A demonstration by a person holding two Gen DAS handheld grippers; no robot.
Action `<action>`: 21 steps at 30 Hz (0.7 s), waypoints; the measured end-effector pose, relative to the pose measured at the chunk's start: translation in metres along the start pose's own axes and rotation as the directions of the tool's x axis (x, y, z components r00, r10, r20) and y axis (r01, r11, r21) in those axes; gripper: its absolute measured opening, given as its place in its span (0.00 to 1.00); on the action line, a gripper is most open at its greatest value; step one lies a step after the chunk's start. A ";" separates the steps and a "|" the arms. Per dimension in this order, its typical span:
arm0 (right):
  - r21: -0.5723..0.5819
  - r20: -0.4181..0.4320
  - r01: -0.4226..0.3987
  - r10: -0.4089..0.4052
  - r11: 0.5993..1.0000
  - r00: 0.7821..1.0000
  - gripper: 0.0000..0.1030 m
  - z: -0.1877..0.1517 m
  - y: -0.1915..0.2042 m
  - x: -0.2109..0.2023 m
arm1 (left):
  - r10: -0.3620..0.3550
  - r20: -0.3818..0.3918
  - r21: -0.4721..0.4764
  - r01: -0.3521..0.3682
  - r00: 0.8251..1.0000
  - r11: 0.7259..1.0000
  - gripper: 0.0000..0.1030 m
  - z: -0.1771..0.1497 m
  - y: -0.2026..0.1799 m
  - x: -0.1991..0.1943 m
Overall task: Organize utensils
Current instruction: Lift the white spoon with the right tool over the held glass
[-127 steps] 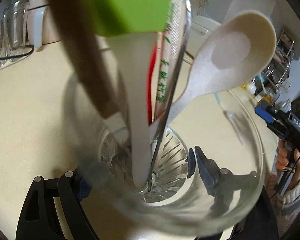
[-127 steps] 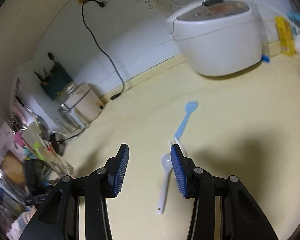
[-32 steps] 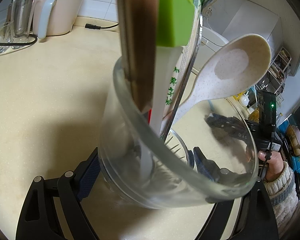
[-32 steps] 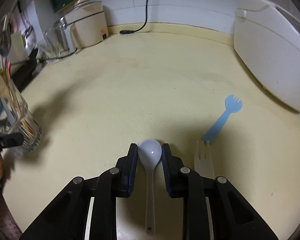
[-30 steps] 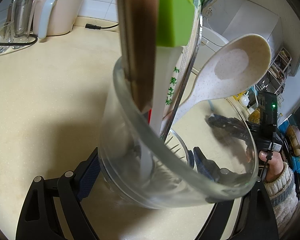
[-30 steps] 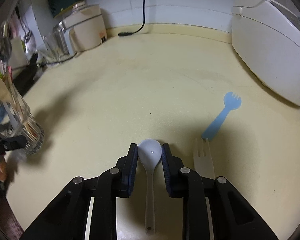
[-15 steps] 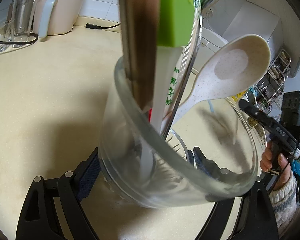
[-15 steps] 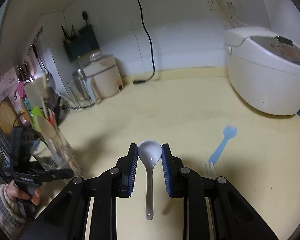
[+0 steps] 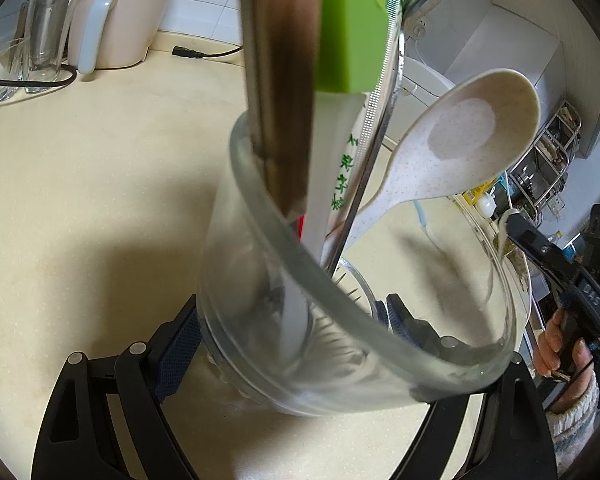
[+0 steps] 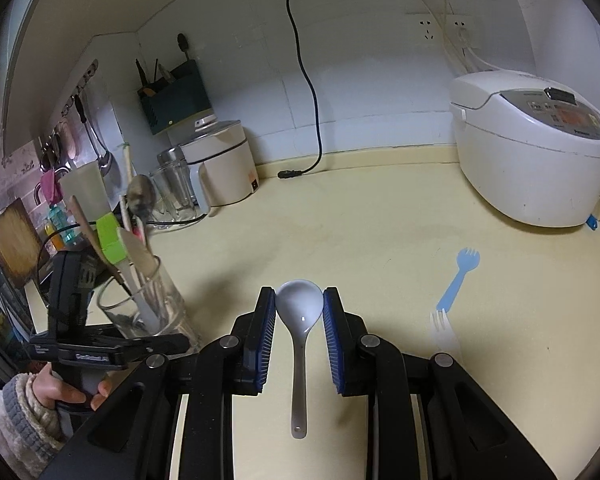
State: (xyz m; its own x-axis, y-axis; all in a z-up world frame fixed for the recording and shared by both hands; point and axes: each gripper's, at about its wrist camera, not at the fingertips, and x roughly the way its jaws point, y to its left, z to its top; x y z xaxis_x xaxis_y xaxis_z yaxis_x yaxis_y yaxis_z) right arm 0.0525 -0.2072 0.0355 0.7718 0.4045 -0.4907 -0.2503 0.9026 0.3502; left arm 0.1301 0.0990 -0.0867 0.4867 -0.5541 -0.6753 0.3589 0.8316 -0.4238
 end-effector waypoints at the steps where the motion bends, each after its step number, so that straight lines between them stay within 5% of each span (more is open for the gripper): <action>1: -0.002 0.003 -0.001 0.001 1.000 1.000 0.23 0.001 0.002 -0.003 | -0.001 0.000 -0.001 0.001 1.000 1.000 0.87 0.000 0.000 0.000; 10: -0.056 0.075 -0.085 0.089 0.995 0.993 0.23 0.038 0.042 -0.028 | -0.008 0.002 -0.006 0.008 1.000 1.000 0.87 0.000 0.001 -0.001; 21: -0.164 0.153 -0.270 0.295 0.949 0.943 0.23 0.098 0.113 -0.034 | 0.002 -0.001 0.003 -0.002 1.000 1.000 0.87 0.000 -0.001 0.000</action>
State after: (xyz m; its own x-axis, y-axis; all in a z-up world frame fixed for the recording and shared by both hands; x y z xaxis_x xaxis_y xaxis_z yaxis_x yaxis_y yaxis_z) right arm 0.0550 -0.1338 0.1700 0.7437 0.6250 -0.2372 -0.5419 0.7714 0.3336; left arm 0.1294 0.0975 -0.0867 0.4870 -0.5523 -0.6766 0.3599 0.8327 -0.4208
